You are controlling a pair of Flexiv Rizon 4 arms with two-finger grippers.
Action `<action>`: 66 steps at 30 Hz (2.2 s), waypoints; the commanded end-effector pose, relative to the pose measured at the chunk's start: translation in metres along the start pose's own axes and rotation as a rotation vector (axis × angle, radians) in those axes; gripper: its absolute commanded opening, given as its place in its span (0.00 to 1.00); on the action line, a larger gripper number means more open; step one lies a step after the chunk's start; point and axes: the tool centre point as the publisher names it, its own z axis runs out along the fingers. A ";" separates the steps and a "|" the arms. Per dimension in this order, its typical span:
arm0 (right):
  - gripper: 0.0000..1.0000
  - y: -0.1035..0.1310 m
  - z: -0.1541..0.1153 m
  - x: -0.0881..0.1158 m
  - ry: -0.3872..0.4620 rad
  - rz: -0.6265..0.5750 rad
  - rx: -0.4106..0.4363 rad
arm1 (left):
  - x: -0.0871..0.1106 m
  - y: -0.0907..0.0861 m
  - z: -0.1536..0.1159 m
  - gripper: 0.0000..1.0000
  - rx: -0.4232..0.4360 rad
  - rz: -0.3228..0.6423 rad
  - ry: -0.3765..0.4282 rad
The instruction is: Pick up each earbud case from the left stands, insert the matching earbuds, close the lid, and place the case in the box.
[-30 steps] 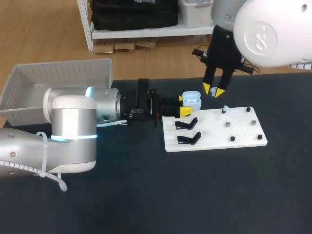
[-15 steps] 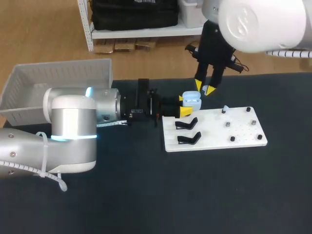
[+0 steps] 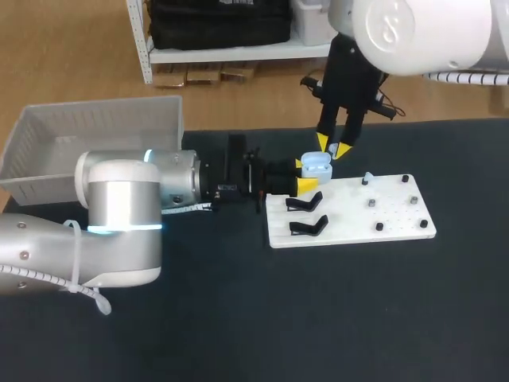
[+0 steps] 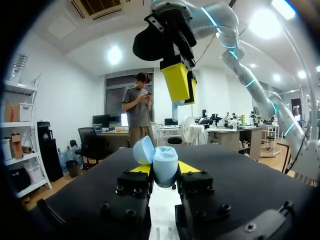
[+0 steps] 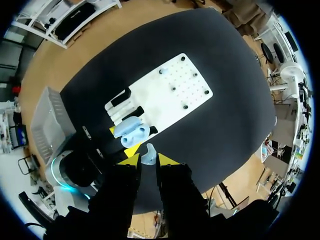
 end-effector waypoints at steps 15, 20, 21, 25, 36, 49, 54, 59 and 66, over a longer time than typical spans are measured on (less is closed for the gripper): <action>0.00 0.006 0.011 -0.009 0.032 -0.013 0.043 | 0.002 -0.003 0.004 0.00 -0.010 0.008 0.000; 0.00 0.008 0.013 -0.010 0.036 -0.022 0.052 | 0.002 -0.003 0.004 0.00 -0.010 0.008 0.000; 0.00 0.008 0.013 -0.010 0.036 -0.023 0.053 | 0.002 -0.003 0.004 0.00 -0.010 0.008 0.000; 0.00 0.009 0.017 -0.011 0.038 -0.030 0.059 | 0.002 -0.003 0.004 0.00 -0.010 0.008 0.000; 0.00 0.008 0.023 -0.013 0.037 -0.042 0.066 | 0.002 -0.003 0.004 0.00 -0.010 0.008 0.000; 0.00 0.008 0.028 -0.016 0.046 -0.045 0.078 | 0.002 -0.003 0.004 0.00 -0.010 0.008 0.000; 0.00 0.009 0.030 -0.016 0.046 -0.046 0.080 | 0.002 -0.003 0.004 0.00 -0.010 0.008 0.000; 0.00 0.010 0.032 -0.017 0.048 -0.044 0.086 | 0.002 -0.003 0.004 0.00 -0.010 0.008 0.000; 0.00 0.009 0.035 -0.018 0.047 -0.039 0.097 | 0.002 -0.003 0.004 0.00 -0.010 0.008 0.000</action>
